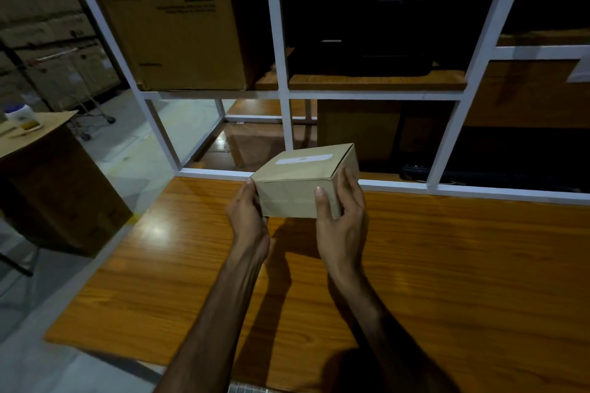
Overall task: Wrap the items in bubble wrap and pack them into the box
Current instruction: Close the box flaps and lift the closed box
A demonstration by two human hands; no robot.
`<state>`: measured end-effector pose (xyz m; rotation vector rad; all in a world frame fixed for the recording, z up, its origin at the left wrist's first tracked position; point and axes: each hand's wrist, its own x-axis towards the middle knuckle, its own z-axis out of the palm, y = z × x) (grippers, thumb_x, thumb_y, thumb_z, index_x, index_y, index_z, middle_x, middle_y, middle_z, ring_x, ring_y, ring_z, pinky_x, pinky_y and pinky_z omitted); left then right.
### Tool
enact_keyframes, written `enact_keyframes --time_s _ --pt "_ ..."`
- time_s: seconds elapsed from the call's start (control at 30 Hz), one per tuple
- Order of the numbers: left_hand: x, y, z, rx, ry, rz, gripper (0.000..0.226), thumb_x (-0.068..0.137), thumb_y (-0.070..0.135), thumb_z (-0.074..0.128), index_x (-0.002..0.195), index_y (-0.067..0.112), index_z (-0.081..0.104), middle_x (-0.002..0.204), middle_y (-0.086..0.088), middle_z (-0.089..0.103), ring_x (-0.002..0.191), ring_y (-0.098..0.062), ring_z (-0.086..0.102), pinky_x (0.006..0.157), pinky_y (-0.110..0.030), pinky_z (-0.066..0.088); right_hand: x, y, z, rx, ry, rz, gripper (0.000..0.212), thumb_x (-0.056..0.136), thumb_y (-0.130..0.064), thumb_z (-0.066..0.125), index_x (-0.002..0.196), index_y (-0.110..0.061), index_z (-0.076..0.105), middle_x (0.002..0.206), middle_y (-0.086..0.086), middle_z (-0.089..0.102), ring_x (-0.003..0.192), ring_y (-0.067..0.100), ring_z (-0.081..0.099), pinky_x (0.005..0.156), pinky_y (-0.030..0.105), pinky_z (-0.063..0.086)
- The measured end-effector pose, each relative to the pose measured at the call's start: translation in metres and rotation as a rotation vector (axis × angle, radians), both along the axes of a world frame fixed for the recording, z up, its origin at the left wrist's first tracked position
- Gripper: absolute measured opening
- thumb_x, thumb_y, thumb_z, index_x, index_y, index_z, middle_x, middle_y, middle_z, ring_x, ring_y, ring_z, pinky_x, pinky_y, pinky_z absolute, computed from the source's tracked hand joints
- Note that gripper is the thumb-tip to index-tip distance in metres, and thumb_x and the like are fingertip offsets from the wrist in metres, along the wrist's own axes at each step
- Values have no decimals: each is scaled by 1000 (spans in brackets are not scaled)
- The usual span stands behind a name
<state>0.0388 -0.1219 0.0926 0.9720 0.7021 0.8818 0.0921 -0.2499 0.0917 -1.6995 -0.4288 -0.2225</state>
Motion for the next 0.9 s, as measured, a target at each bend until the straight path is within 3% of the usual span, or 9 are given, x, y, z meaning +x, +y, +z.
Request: enact_keyframes --time_s 0.07,0.17,0.33,0.4,0.6,0.67,0.77,0.83,0.9 --pt "-1 2 2 -52 -33 -47 30 110 32 52 114 10 73 109 -10 79 107 -24 75 89 -40 61 -7 0 4 -28 -22 -19 59 102 -48 59 155 -30 41 163 -3 37 142 5 31 109 52 50" --pt "-4 4 7 -115 -34 -95 28 109 32 54 116 11 72 105 -7 80 103 -22 77 87 -39 61 -15 -1 10 -114 -79 -75 63 99 -59 48 156 -34 40 159 -7 35 131 -1 31 101 52 54" --pt "-5 8 7 -191 -40 -140 31 107 33 59 125 10 69 116 -12 78 110 -27 76 101 -47 57 -26 -4 16 -210 -203 -61 60 104 -36 57 159 -35 32 159 0 31 138 19 43 93 52 59" --pt "-5 10 7 -223 -64 -150 35 107 33 60 130 8 66 118 -12 78 113 -29 75 99 -47 59 -27 -4 17 -255 -230 -69 61 104 -34 58 159 -36 31 160 2 31 138 23 46 95 48 58" --pt "-5 14 8 -249 -69 -154 35 106 33 61 130 8 67 120 -13 77 115 -31 74 99 -50 59 -30 -3 17 -322 -239 -62 64 104 -37 56 160 -38 25 162 1 27 142 24 44 102 37 40" --pt "-5 13 8 -234 -71 -158 36 107 33 60 131 8 66 122 -14 76 115 -31 73 99 -49 60 -30 -3 18 -336 -243 -62 65 105 -38 53 160 -41 20 163 0 23 143 24 42 104 38 40" --pt "-5 10 14 -180 -54 -166 33 106 34 59 125 9 69 118 -13 77 114 -30 73 95 -45 60 -29 -3 18 -342 -258 -56 70 107 -36 50 161 -49 9 165 2 19 141 19 40 103 28 30" --pt "-4 9 18 -136 -39 -143 29 106 34 59 120 11 71 114 -13 78 114 -30 73 98 -48 57 -27 -4 16 -325 -276 -45 68 107 -34 49 160 -50 9 163 3 21 123 5 39 89 10 33" --pt "-4 9 21 -98 -29 -110 26 107 34 59 115 13 73 111 -11 79 115 -30 72 98 -49 56 -20 -6 12 -278 -273 -34 64 107 -34 48 159 -52 14 161 0 24 106 -7 29 67 9 41"
